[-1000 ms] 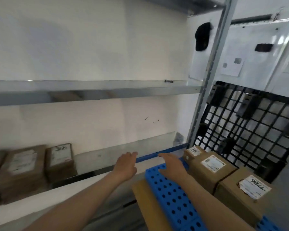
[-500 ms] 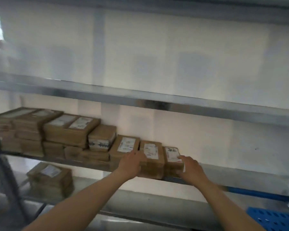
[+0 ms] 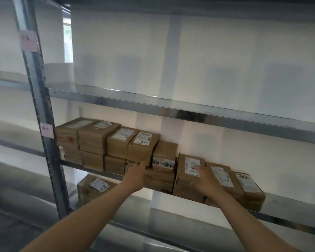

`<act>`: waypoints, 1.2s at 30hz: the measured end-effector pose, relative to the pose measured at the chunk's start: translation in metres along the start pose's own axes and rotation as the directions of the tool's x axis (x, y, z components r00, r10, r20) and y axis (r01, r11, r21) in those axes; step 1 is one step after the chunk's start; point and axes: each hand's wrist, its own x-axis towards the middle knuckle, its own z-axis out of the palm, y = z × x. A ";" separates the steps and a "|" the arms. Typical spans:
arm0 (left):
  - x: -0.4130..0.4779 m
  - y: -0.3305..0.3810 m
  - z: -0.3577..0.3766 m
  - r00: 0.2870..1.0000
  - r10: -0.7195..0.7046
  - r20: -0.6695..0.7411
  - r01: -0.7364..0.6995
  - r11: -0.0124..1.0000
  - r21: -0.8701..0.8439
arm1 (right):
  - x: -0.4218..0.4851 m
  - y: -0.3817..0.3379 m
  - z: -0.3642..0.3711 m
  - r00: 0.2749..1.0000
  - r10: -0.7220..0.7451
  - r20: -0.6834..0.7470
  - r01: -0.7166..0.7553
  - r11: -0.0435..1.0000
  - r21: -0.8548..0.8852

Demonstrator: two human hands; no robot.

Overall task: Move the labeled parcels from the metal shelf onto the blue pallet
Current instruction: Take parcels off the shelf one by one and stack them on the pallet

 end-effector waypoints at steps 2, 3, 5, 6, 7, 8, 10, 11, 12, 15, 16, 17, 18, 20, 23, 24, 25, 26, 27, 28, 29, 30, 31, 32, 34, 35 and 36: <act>0.011 -0.001 0.002 1.000 0.013 0.019 -0.012 0.999 -0.041 | 0.015 -0.008 0.003 1.000 0.003 0.011 -0.003 1.000 0.021; 0.015 0.002 0.002 0.999 0.025 0.032 -0.023 0.997 -0.072 | 0.025 -0.010 0.005 1.000 0.007 0.017 -0.008 0.999 0.031; 0.027 0.009 0.002 0.997 0.057 0.056 -0.050 0.991 -0.126 | 0.046 -0.013 0.009 1.000 0.000 0.015 -0.001 1.000 0.022; 0.036 0.011 0.005 0.996 0.074 0.056 -0.066 0.988 -0.142 | 0.058 -0.015 0.011 1.000 -0.011 0.008 0.010 1.000 0.011; 0.045 0.013 0.007 0.995 0.086 0.059 -0.076 0.986 -0.145 | 0.069 -0.016 0.013 1.000 -0.016 0.005 0.016 1.000 0.009; 0.056 0.014 0.011 0.993 0.104 0.054 -0.095 0.983 -0.155 | 0.081 -0.017 0.016 1.000 -0.017 0.008 0.016 1.000 0.013; 0.078 0.018 0.015 0.989 0.129 0.069 -0.115 0.978 -0.174 | 0.105 -0.020 0.020 1.000 -0.018 0.015 0.018 0.999 0.026; 0.087 0.021 0.015 0.987 0.135 0.083 -0.119 0.977 -0.176 | 0.116 -0.022 0.023 1.000 -0.017 0.018 0.016 0.999 0.033; 0.097 0.022 0.017 0.986 0.145 0.082 -0.128 0.975 -0.183 | 0.127 -0.023 0.026 1.000 -0.014 0.019 0.013 0.999 0.037; 0.122 0.024 0.021 0.983 0.143 0.111 -0.128 0.983 -0.132 | 0.155 -0.023 0.040 1.000 -0.008 0.028 0.007 0.999 0.054; 0.128 0.024 0.023 0.983 0.134 0.121 -0.119 0.985 -0.124 | 0.162 -0.020 0.046 0.999 -0.010 0.036 0.008 0.999 0.051; 0.133 0.024 0.025 0.984 0.118 0.133 -0.101 0.987 -0.123 | 0.168 -0.017 0.052 0.999 -0.011 0.049 0.009 0.999 0.050; 0.138 0.023 0.027 0.985 0.107 0.138 -0.088 0.987 -0.135 | 0.174 -0.014 0.057 0.998 -0.013 0.055 0.010 0.999 0.048; 0.144 0.024 0.031 0.983 0.090 0.157 -0.064 0.984 -0.163 | 0.183 -0.012 0.062 0.998 -0.009 0.062 0.005 0.998 0.055; 0.151 0.030 0.033 0.981 0.042 0.192 -0.005 0.982 -0.188 | 0.188 -0.013 0.062 0.996 0.021 0.091 -0.029 0.995 0.097; 0.154 0.032 0.034 0.980 0.020 0.197 0.021 0.979 -0.205 | 0.190 -0.013 0.062 0.994 0.029 0.110 -0.042 0.992 0.117; 0.156 0.034 0.036 0.980 0.007 0.201 0.037 0.976 -0.215 | 0.191 -0.013 0.063 0.991 0.033 0.133 -0.051 0.990 0.134; 0.158 0.036 0.036 0.979 0.001 0.204 0.044 0.975 -0.218 | 0.191 -0.013 0.063 0.988 0.037 0.149 -0.060 0.987 0.149; 0.159 0.037 0.036 0.979 0.001 0.205 0.043 0.977 -0.209 | 0.191 -0.013 0.065 0.987 0.045 0.152 -0.070 0.984 0.167; 0.160 0.038 0.036 0.979 0.004 0.203 0.037 0.980 -0.194 | 0.191 -0.013 0.067 0.987 0.059 0.149 -0.087 0.979 0.187; 0.162 0.039 0.036 0.980 0.005 0.200 0.031 0.984 -0.173 | 0.191 -0.014 0.070 0.987 0.071 0.146 -0.101 0.972 0.211; 0.163 0.039 0.036 0.981 0.001 0.194 0.029 0.989 -0.148 | 0.190 -0.016 0.073 0.987 0.080 0.139 -0.112 0.966 0.233; 0.164 0.040 0.036 0.982 -0.007 0.188 0.030 0.993 -0.117 | 0.189 -0.017 0.075 0.989 0.083 0.125 -0.113 0.962 0.248; 0.165 0.042 0.036 0.983 -0.016 0.181 0.032 0.996 -0.085 | 0.190 -0.018 0.077 0.990 0.085 0.109 -0.111 0.960 0.258; 0.165 0.043 0.037 0.984 -0.026 0.176 0.031 0.999 -0.025 | 0.192 -0.018 0.080 0.993 0.082 0.082 -0.103 0.953 0.286; 0.164 0.044 0.038 0.983 -0.026 0.182 0.026 1.000 0.000 | 0.192 -0.018 0.081 0.994 0.079 0.071 -0.097 0.952 0.290; 0.165 0.043 0.039 0.982 -0.023 0.189 0.019 1.000 0.019 | 0.193 -0.018 0.082 0.995 0.080 0.055 -0.093 0.954 0.285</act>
